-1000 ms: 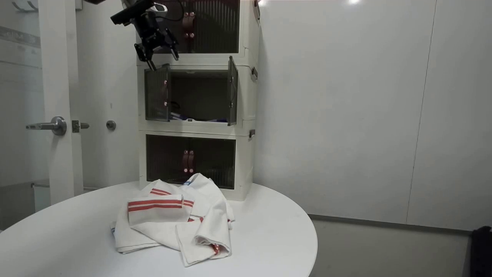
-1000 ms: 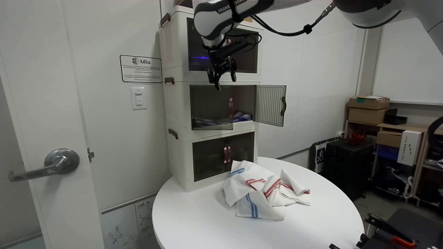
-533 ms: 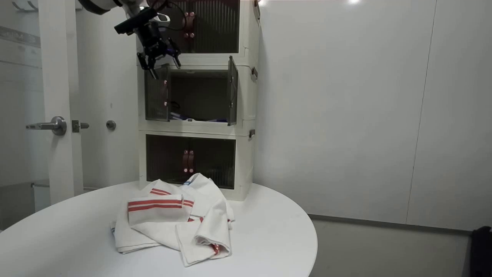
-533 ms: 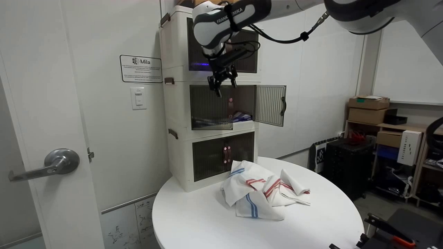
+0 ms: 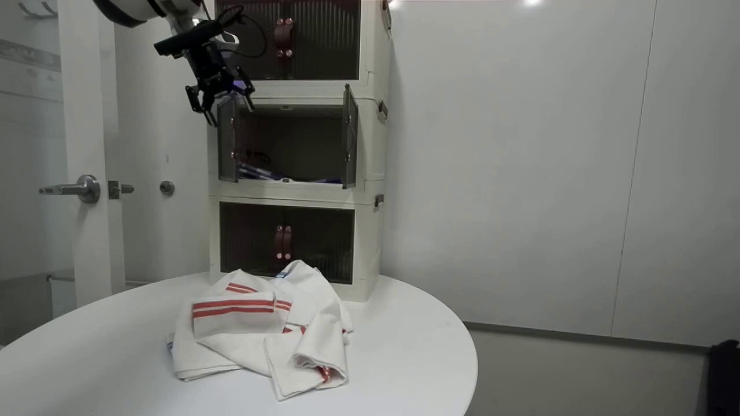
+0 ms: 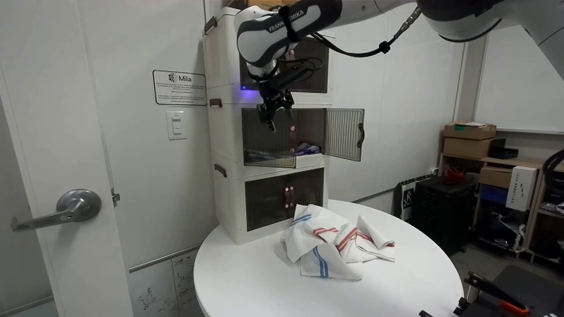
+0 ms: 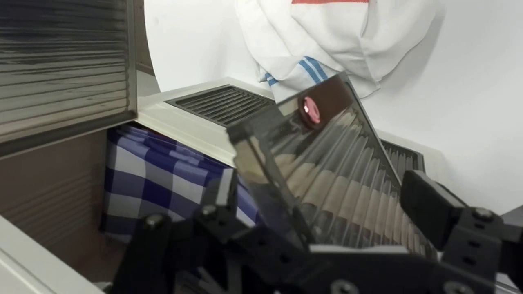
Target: Open the left door of the middle shelf
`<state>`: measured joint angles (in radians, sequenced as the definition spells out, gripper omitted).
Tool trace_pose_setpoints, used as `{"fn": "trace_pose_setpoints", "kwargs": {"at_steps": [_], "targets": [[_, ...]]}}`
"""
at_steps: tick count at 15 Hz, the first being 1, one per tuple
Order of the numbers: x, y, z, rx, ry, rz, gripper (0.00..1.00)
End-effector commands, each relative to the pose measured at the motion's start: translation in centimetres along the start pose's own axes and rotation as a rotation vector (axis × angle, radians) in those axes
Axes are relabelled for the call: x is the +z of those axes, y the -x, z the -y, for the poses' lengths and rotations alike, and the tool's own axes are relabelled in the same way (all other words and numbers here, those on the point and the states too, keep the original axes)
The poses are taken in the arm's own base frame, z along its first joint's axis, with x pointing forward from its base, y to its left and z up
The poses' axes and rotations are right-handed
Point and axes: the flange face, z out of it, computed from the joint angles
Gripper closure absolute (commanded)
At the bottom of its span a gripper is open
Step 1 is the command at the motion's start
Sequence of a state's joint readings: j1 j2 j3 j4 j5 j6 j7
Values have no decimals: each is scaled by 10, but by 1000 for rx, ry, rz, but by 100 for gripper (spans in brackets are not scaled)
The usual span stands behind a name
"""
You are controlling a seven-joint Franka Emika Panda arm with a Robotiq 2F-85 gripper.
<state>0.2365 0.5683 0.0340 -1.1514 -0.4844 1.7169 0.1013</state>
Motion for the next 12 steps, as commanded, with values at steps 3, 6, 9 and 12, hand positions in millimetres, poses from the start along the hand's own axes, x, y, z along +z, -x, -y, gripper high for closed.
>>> {"fn": "trace_pose_setpoints", "kwargs": {"at_steps": [3,6,9,12], "targets": [[-12,20,11,-51,-18,-6,0],[-19,31,11,-34,-37,-13,0],[-28,43,10,-22,-67,-18,0],[-34,53,14,-19,-108,-21,0]]}}
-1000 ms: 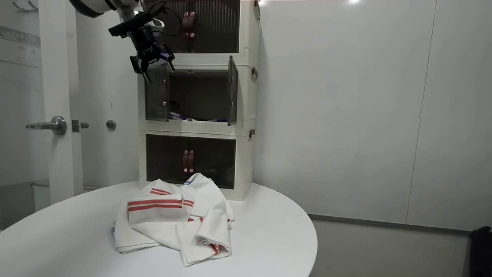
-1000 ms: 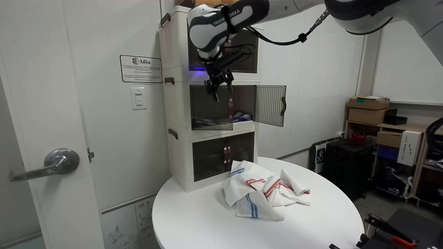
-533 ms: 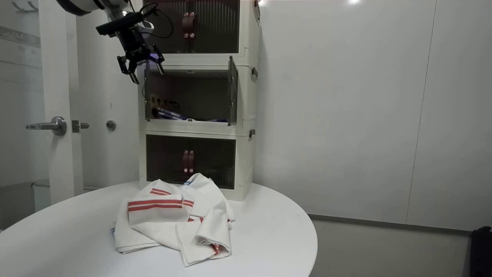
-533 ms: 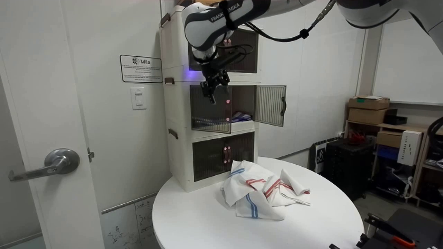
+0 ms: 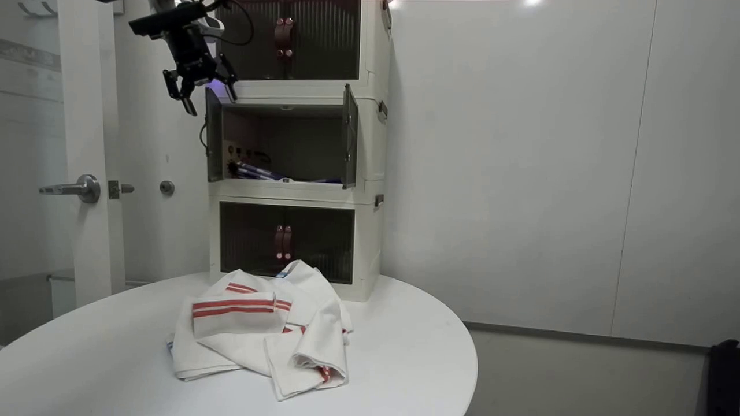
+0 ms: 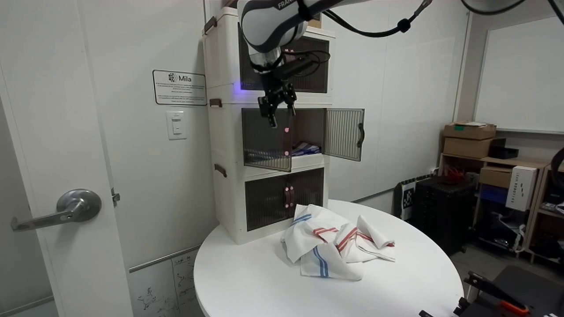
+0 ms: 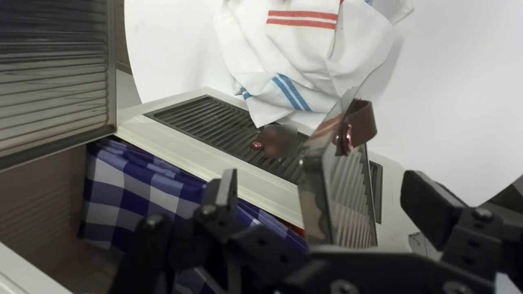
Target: Open the left door of the middle shelf
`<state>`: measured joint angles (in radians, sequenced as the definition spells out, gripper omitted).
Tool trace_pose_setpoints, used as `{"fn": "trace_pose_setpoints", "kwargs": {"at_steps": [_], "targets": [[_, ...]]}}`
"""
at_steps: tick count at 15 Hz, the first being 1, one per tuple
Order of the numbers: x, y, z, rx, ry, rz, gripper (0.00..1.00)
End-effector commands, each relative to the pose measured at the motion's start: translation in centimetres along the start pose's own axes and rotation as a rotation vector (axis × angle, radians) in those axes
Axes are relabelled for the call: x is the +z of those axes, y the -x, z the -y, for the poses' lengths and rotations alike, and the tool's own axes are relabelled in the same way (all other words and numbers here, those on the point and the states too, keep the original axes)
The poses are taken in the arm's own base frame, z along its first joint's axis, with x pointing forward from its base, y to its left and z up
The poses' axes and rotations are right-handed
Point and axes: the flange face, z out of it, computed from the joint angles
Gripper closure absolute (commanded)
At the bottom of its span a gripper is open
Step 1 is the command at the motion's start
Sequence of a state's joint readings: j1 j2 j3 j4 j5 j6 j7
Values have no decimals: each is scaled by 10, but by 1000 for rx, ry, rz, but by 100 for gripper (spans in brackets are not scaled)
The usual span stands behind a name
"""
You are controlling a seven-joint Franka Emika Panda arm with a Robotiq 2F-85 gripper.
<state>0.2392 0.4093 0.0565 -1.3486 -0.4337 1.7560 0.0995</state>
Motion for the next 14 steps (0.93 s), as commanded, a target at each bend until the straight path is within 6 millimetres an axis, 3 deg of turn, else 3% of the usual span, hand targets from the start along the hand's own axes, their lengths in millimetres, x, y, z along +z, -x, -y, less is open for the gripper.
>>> {"fn": "trace_pose_setpoints", "kwargs": {"at_steps": [1,12,14], "targets": [[-8,19,7,16,-68,-11,0],[-7,29,44,106,-201,-9,0],[1,32,40,163,-211,-26,0]]}}
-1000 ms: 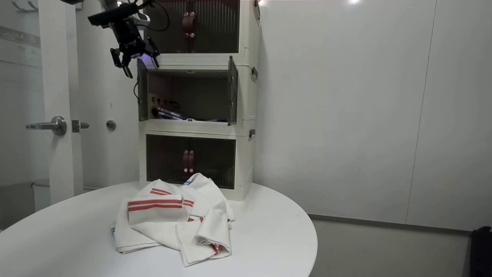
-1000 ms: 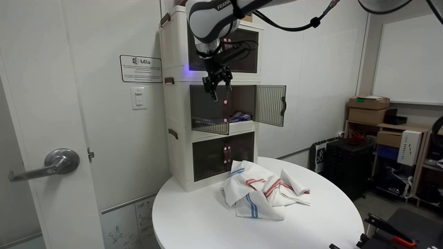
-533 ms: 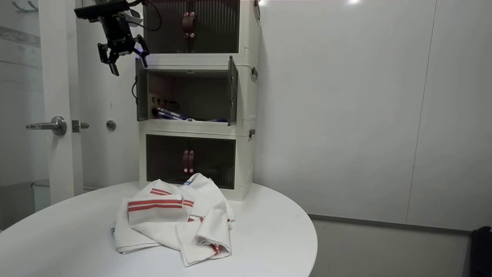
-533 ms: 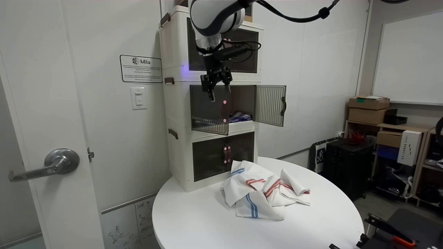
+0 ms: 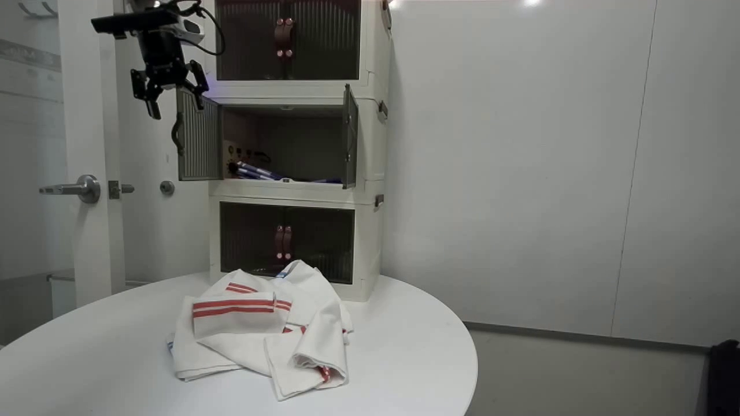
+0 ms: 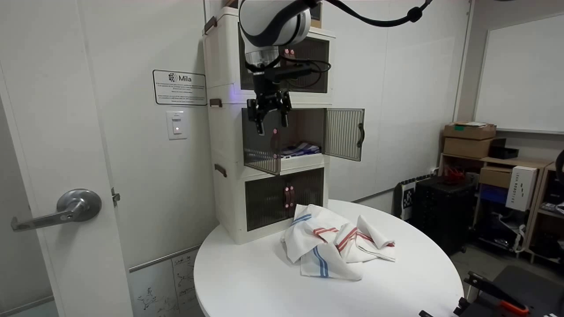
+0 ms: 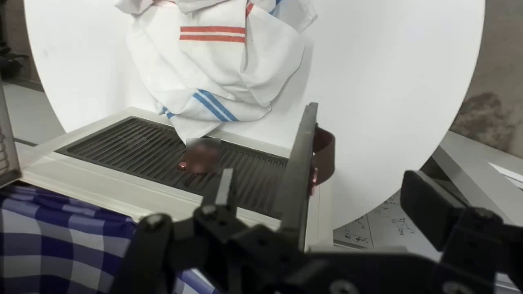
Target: Open the left door of the middle shelf
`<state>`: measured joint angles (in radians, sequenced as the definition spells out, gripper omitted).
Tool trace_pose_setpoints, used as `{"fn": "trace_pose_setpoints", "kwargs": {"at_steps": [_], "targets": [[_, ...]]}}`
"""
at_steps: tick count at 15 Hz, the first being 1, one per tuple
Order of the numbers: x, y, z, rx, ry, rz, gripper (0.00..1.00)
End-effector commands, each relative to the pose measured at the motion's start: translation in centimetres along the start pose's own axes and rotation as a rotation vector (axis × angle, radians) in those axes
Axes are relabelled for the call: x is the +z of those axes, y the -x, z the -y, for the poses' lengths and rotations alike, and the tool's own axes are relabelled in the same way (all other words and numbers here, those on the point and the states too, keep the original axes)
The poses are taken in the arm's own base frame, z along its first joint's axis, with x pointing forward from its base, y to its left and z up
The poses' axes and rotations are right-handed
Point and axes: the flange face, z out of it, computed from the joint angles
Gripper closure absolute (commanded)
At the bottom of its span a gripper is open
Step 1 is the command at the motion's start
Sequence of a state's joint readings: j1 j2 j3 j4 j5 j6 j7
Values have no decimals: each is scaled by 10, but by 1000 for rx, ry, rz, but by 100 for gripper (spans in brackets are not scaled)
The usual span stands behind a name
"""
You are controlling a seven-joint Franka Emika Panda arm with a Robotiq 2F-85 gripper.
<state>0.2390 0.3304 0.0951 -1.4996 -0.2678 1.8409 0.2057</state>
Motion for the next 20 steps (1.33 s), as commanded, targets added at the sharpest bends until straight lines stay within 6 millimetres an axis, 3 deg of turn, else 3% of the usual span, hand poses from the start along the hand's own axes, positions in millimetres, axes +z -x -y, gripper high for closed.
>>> {"fn": "trace_pose_setpoints", "kwargs": {"at_steps": [1,11,12,17,20], "targets": [[1,11,-5,101,-35,-42,0],[3,20,-6,331,-61,-135,0],[-13,19,32,343,-77,-149,0],[-20,41,83,349,-106,-192,0],[-11,57,88,362,-116,-205,0]]}}
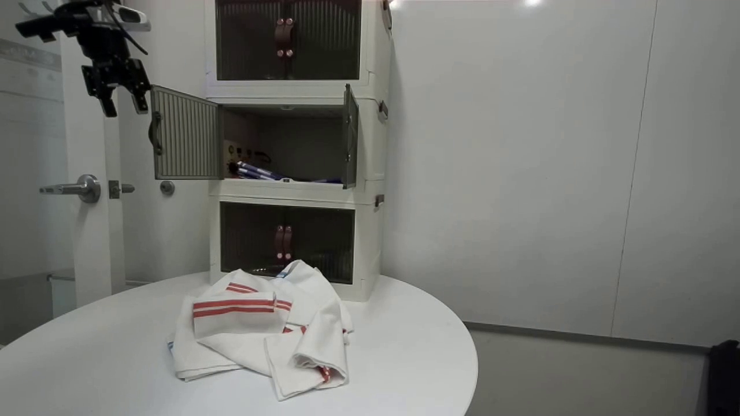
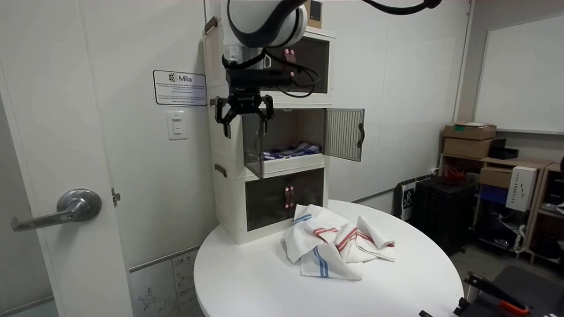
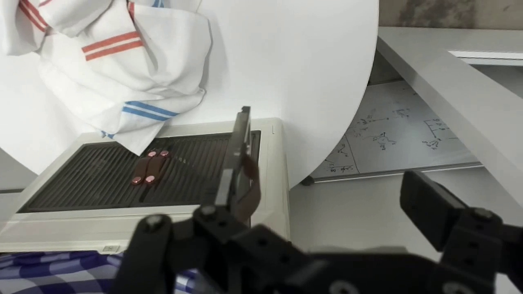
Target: Open the left door of the middle shelf
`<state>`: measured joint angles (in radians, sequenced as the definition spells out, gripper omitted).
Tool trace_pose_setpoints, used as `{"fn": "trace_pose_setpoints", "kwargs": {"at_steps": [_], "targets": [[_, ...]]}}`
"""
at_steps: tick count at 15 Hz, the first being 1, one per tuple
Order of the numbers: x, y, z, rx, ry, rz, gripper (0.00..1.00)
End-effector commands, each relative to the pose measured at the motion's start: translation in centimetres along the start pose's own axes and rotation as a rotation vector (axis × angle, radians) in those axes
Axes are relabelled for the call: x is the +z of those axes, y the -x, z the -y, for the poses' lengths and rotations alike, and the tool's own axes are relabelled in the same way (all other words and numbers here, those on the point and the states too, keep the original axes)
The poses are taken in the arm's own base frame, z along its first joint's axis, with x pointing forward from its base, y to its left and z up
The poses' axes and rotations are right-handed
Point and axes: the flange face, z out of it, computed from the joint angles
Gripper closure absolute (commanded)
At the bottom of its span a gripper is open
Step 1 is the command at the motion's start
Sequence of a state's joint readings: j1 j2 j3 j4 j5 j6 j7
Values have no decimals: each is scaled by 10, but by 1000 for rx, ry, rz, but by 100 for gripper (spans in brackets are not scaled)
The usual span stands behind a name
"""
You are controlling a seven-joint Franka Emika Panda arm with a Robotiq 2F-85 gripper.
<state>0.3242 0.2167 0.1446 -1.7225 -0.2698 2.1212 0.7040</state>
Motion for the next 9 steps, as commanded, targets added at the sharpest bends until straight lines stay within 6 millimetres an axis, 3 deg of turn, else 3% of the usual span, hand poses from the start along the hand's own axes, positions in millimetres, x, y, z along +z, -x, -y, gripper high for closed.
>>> {"fn": "trace_pose_setpoints", "kwargs": {"at_steps": [1,6,8,9], "targets": [[2,25,-16,30,-10,-31,0],[9,56,-51,53,42,12,0],[-22,63,-12,45,79,39,0],[-35,71,-9,33,91,53,0]]}}
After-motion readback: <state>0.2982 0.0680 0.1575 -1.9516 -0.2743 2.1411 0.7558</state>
